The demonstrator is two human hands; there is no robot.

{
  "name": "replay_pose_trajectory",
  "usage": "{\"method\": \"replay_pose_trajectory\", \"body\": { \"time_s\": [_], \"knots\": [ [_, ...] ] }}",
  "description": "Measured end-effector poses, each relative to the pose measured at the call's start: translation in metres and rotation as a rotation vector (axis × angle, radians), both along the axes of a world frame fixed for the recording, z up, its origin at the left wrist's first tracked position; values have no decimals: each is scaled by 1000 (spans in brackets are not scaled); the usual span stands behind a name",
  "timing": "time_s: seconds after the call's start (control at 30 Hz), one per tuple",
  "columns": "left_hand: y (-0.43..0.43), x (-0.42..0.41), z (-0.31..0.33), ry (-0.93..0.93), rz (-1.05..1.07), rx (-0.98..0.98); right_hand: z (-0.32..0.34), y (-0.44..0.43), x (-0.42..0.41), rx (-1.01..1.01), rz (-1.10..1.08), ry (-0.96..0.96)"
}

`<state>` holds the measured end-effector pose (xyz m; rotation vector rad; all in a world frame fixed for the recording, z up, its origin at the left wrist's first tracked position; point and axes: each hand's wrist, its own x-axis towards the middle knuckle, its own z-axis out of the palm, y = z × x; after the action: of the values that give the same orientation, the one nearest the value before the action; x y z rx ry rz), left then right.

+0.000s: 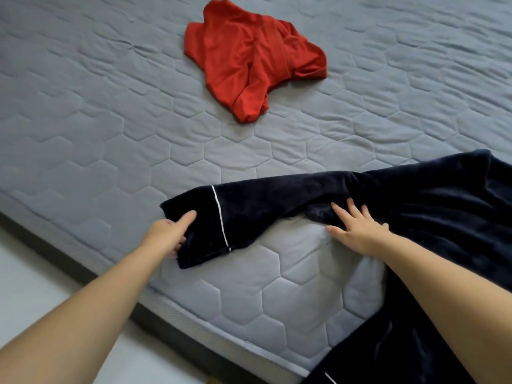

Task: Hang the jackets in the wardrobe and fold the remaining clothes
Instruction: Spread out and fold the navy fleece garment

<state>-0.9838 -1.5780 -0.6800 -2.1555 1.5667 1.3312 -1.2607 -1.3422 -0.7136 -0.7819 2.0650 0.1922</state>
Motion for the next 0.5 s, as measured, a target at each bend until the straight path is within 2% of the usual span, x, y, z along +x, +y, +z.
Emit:
{"method": "replay_pose_trajectory", "body": {
  "time_s": [0.07, 0.17, 0.2, 0.27, 0.3, 0.37, 0.4, 0.47, 0.5],
  "knots": [
    [0, -3, -2, 19, 56, 118, 0, -2, -1, 4, 3, 1],
    [6, -7, 5, 116, -90, 386, -1, 0, -5, 1, 12, -14],
    [4, -9, 7, 199, -108, 402, 0, 1, -6, -9, 7, -22],
    [-10, -12, 22, 385, -8, 251, 5, 4, -7, -120, -24, 52],
    [-26, -14, 28, 440, 43, 75, 9, 5, -7, -243, -41, 174],
    [-66, -22, 39, 421, -38, -295, 13, 5, -9, -488, -62, 450],
    [-85, -25, 42, 378, -97, -406, 12, 4, -10, -560, -69, 535],
    [-106, -38, 40, 370, -74, -456, 2, -3, -13, -535, -51, 526],
    [-107, -45, 34, 396, -39, -364, -5, -7, -12, -449, -37, 461]
  ]
}}
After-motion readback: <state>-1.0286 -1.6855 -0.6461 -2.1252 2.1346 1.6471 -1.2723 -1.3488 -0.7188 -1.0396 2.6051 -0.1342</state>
